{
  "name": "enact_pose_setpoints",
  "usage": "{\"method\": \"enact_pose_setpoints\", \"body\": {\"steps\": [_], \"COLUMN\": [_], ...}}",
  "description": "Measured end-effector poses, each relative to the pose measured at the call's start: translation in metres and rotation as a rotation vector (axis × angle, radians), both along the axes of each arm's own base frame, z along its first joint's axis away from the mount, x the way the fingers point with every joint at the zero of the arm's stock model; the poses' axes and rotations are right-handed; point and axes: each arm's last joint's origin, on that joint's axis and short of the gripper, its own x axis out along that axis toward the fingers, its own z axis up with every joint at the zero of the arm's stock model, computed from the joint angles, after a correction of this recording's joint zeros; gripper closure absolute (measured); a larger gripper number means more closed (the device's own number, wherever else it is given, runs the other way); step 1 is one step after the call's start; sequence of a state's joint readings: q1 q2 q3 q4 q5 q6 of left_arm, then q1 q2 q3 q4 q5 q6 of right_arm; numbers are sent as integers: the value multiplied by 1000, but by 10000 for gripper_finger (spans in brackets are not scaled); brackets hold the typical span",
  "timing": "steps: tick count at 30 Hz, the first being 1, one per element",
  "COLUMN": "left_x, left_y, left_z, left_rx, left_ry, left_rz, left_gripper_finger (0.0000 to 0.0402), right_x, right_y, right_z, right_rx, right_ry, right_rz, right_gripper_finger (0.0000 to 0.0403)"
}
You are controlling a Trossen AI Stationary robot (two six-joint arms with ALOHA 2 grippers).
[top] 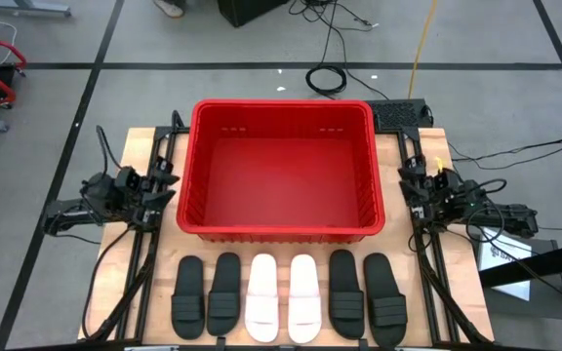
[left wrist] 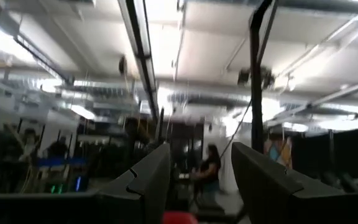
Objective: Pick and place slides into bin
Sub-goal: Put the left black slipper into the red bin
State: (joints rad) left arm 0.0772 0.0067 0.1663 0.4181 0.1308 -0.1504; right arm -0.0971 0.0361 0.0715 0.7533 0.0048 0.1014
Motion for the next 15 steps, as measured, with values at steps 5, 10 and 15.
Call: {"method": "enact_pose_setpoints", "body": {"steps": [5, 10, 15], "left_x": [-7, -6, 7], "left_y": [0, 0, -1], "left_z": [32, 76, 124], "left_rx": [62, 78, 109], "left_ry": [18, 14, 52], "left_rz": [70, 75, -2], "left_gripper_finger": [222, 222, 222], "right_x": [5, 18, 26], "right_y": [1, 0, 1], "right_z": [21, 48, 94], "right_rx": [-19, -61, -141], "right_ry": [23, 70, 31], "right_rz": [30, 22, 32], "right_gripper_finger": [250, 250, 250]}}
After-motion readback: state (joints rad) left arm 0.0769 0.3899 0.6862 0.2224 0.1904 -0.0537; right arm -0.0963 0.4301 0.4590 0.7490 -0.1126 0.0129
